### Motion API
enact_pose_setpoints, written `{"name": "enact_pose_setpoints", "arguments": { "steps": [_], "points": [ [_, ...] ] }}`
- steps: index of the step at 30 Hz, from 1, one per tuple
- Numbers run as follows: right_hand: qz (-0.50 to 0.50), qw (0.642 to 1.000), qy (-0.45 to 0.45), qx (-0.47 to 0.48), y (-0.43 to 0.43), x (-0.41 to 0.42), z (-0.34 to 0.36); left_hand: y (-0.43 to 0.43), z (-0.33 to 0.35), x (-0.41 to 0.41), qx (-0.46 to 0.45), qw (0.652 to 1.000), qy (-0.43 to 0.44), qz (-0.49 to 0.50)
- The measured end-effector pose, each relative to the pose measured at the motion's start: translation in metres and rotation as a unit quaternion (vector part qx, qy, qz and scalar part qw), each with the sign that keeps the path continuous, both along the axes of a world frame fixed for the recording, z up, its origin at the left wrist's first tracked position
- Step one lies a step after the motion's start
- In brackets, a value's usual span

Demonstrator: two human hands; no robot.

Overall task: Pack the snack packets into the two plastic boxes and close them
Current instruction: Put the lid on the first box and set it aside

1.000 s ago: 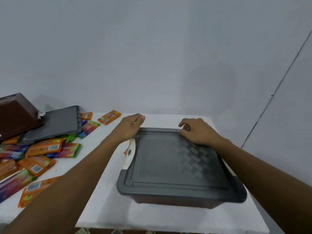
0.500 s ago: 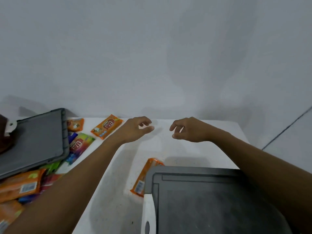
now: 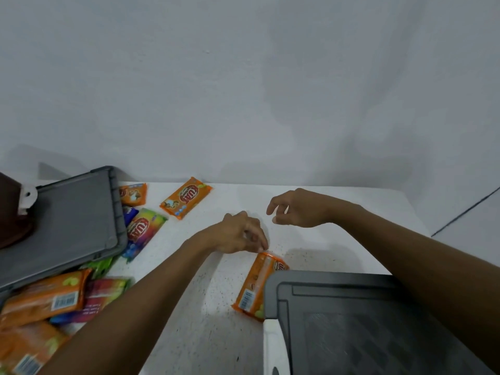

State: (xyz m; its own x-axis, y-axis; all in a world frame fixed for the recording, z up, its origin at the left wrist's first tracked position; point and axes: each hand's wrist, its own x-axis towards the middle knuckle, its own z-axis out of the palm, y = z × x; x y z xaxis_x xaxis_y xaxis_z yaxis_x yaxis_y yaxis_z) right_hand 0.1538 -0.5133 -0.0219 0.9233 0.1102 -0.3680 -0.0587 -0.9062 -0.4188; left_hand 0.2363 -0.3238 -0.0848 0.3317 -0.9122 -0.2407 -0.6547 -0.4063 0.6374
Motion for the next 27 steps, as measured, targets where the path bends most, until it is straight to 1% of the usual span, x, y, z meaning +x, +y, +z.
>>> {"name": "enact_pose_setpoints", "arguments": {
  "steps": [3,8,12,15,17,21,27],
  "points": [
    [0.009,1.0,-0.001,0.002,0.008,0.0,0.001,0.0,0.0,-0.002,0.013,1.0,-0.004,-0.018],
    [0.011,1.0,0.016,-0.002,0.017,-0.002,0.003,0.009,0.001,-0.001,0.055,0.997,-0.039,-0.048],
    [0.014,0.999,0.036,0.004,0.032,-0.001,0.012,0.062,0.006,0.028,0.057,0.996,-0.064,-0.001],
    [0.026,0.999,0.028,0.015,0.055,0.0,0.018,0.102,0.009,0.04,0.084,0.992,-0.087,0.029],
    [0.042,0.999,0.023,0.015,0.076,-0.001,0.023,0.117,0.011,0.033,0.089,0.989,-0.104,0.062],
    [0.059,0.998,0.001,-0.001,0.118,-0.012,0.035,0.143,0.021,0.002,0.048,0.978,-0.165,0.117],
    [0.061,0.998,-0.01,-0.021,0.177,-0.042,0.036,0.224,0.03,-0.04,0.013,0.96,-0.208,0.187]
  ]
}}
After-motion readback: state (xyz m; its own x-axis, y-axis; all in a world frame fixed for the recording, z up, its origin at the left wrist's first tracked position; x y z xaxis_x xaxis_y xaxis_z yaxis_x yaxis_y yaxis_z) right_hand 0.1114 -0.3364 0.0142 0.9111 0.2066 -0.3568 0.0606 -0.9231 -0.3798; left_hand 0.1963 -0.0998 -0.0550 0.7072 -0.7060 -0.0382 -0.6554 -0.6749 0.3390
